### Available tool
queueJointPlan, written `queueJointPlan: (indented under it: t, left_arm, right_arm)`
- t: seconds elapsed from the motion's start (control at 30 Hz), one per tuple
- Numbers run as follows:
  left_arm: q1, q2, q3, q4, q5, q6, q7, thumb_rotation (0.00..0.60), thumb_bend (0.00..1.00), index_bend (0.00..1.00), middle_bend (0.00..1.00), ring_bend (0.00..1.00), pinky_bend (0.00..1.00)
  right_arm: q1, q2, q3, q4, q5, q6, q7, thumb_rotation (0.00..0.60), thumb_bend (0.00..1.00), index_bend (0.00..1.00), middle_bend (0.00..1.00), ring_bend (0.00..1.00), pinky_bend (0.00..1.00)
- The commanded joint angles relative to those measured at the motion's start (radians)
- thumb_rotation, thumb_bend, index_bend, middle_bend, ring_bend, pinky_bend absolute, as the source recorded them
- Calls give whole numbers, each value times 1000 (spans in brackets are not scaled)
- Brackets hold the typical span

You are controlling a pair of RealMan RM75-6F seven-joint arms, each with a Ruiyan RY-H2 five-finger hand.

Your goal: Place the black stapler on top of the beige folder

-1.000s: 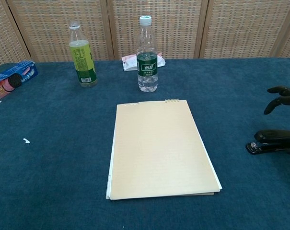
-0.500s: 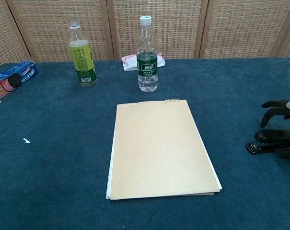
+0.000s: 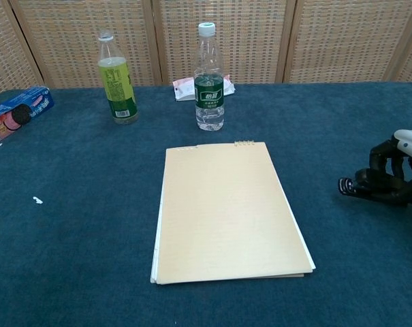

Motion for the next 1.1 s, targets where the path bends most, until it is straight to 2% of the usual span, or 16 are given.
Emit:
queueJointPlan:
  t: [0.03,0.2,0.33,0.53,0.8,1.0,1.07,1.1]
  left_arm:
    - [0,0,0,-1,1,2,0,600,6,0,0,0,0]
    - [2,2,0,-3,2,5,-4,600,6,0,0,0,0]
    - [3,2,2,-3,6,9,5,600,6,0,0,0,0]
    - [6,9,4,-7,8,8,-11,600,5,0,0,0,0]
    - [6,25,2,-7,5,-1,-53,600,5,0,0,0,0]
    - [6,35,2,-6,6,-8,-86,600,5,0,0,0,0]
    - [6,38,2,-3,6,-11,-97,600,5,0,0,0,0]
    - [6,39,2,-2,6,-11,-101,600,5,0,0,0,0]
  right_arm:
    - [3,10,1,-30,-13,13,5,600,485,800,695,665,866]
    - [18,31,1,-126,-52,42,-35,600,485,801,698,668,869]
    - [62,23,17,-272,-73,37,-140,600,485,801,698,668,869]
    - [134,-49,66,-385,4,-12,-311,600,484,801,698,668,869]
    - [222,-161,109,-398,129,-56,-480,600,485,800,697,668,869]
    - [268,-226,123,-362,182,-62,-540,600,484,791,669,648,865]
    - [285,-244,120,-345,207,-82,-551,600,448,727,581,552,831]
    - [290,-242,117,-347,228,-98,-557,600,420,679,520,483,775]
